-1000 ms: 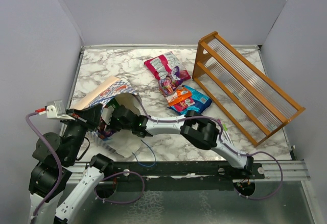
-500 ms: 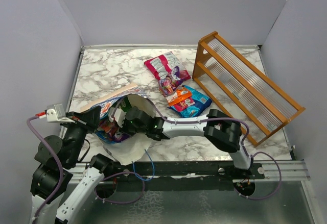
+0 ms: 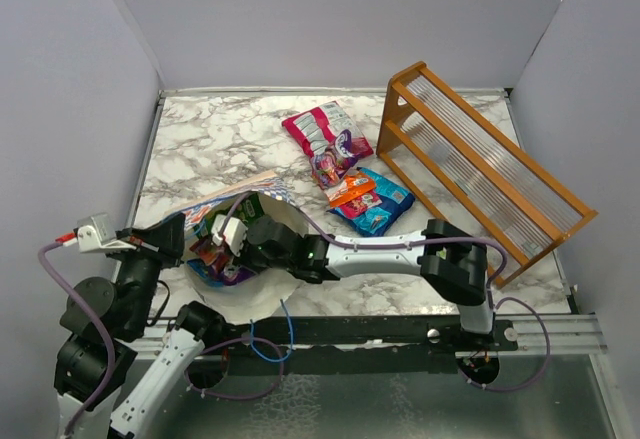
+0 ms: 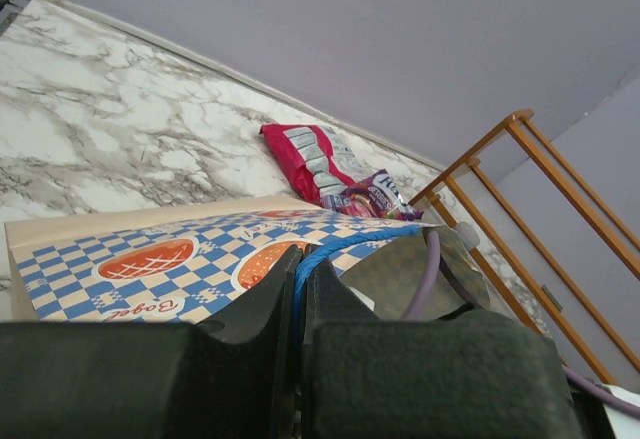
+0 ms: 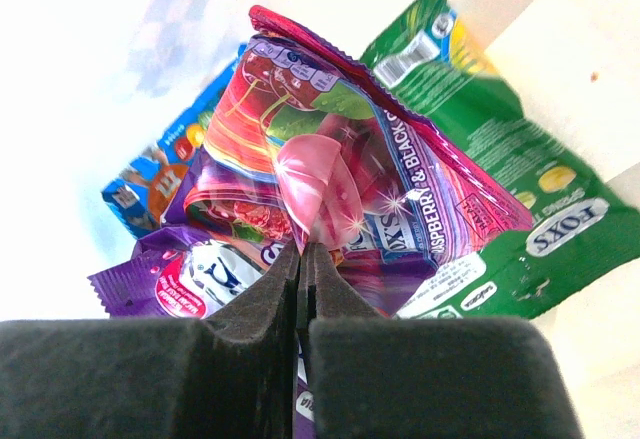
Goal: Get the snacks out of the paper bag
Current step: Take out the snack from the paper bag.
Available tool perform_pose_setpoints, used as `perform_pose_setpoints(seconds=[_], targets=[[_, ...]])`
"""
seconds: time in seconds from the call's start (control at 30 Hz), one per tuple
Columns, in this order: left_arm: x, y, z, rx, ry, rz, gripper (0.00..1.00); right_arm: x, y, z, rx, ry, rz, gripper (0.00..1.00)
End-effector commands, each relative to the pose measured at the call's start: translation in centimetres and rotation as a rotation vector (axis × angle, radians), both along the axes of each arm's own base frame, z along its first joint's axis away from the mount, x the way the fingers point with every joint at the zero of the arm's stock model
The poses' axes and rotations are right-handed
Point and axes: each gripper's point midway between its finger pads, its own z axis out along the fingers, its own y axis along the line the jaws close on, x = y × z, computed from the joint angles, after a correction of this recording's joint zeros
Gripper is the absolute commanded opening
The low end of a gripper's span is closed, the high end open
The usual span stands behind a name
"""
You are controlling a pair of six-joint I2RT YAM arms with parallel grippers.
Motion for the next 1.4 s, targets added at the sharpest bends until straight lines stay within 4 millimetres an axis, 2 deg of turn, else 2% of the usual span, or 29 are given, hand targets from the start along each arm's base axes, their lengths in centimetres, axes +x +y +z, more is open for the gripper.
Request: perform_pose_setpoints(seconds=[0.0,0.13,0.23,0.33,0.43,0.5,0.67,0.73,0.83,0.93,1.07,1.13,1.2,1.3,1.37], targets=[[-1.5,2.3,-0.1,-0.03,-0.02,0.084,0.0,0.5,1.4,4.0,0.069,-0.121,-0.07,0.01],[-2.9,3.1,0.3,-0.075,-0.064,0.098,0.0,1.2,1.8,4.1,0.056,-0.197,-0.13,0.01],[-3.7,3.2,0.3,-0.076,-0.086,0.08,0.0,2.5,1.7,5.6,0.067,-0.281,-0.215,0.01],[-3.9,1.6,0.2,-0.079,-0.1,-0.011,0.0,3.6,1.3,7.6,0.096,-0.397,-0.299,0.01],[-3.7,-0.3,0.0,-0.082,-0.102,-0.105,0.0,4.7,0.9,8.1,0.115,-0.504,-0.354,0.01],[-3.7,-0.8,0.0,-0.081,-0.109,-0.129,0.0,5.4,0.7,8.3,0.1,-0.592,-0.372,0.01],[-3.8,-1.5,0.0,-0.045,-0.119,-0.172,0.0,5.1,0.8,9.4,0.107,-0.696,-0.36,0.01],[-3.6,-1.7,-0.6,-0.045,-0.101,-0.174,0.0,4.7,0.8,9.0,0.083,-0.69,-0.325,0.01],[-3.4,-1.9,-0.5,-0.043,-0.112,-0.18,0.0,2.9,0.1,8.1,0.064,-0.66,-0.248,0.01],[-2.9,-2.1,-0.4,-0.037,-0.126,-0.18,0.0,0.4,-1.1,8.0,0.078,-0.583,-0.122,0.01],[-2.3,-2.9,-0.9,-0.035,-0.126,-0.205,0.0,-2.2,-4.2,8.1,0.077,-0.489,-0.004,0.01],[-1.9,-3.4,-1.7,-0.035,-0.104,-0.222,0.0,-3.2,-5.9,8.5,0.075,-0.46,0.034,0.01],[-1.7,-3.9,-2.6,-0.037,-0.078,-0.24,0.0,-4.0,-7.8,10.3,0.105,-0.445,0.057,0.01],[-1.8,-4.2,-2.7,-0.036,-0.07,-0.256,0.0,-5.6,-9.9,12.5,0.159,-0.417,0.12,0.01],[-1.9,-4.4,-3.3,-0.045,-0.043,-0.266,0.0,-6.7,-11.2,13.3,0.213,-0.381,0.152,0.01]])
